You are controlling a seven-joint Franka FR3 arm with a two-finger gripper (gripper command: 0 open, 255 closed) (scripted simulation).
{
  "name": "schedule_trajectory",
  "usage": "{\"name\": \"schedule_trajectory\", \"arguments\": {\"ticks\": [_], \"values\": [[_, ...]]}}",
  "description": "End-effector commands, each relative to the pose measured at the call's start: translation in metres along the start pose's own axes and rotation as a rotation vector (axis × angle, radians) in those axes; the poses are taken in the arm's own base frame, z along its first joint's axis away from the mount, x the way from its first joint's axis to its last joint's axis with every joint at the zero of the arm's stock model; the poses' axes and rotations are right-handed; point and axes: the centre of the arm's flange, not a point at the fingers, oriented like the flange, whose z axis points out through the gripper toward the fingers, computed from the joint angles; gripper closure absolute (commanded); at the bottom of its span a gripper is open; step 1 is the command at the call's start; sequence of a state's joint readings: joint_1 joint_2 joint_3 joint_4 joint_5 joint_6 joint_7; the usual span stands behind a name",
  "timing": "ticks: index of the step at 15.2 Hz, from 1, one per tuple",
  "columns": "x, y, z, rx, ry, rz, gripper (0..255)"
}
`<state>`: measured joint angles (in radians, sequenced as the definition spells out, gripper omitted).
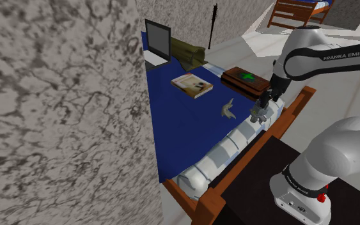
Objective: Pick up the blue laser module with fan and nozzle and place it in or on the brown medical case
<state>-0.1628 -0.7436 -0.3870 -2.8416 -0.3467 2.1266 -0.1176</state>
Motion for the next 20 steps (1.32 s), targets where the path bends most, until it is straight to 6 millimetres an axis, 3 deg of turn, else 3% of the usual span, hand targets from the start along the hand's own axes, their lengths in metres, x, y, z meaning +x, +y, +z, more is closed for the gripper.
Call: {"name": "schedule_trajectory", "arguments": {"ticks": [1,3,11,12,20], "values": [[0.001,0.001,0.01,0.0,0.001,0.0,0],[0.001,0.001,0.023,0.0,0.001,0.0,0],[0.001,0.001,0.023,0.0,0.001,0.0,0],[0.001,0.001,0.023,0.0,0.001,0.0,255],[0.0,0.002,0.023,0.0,0.001,0.0,255]]}}
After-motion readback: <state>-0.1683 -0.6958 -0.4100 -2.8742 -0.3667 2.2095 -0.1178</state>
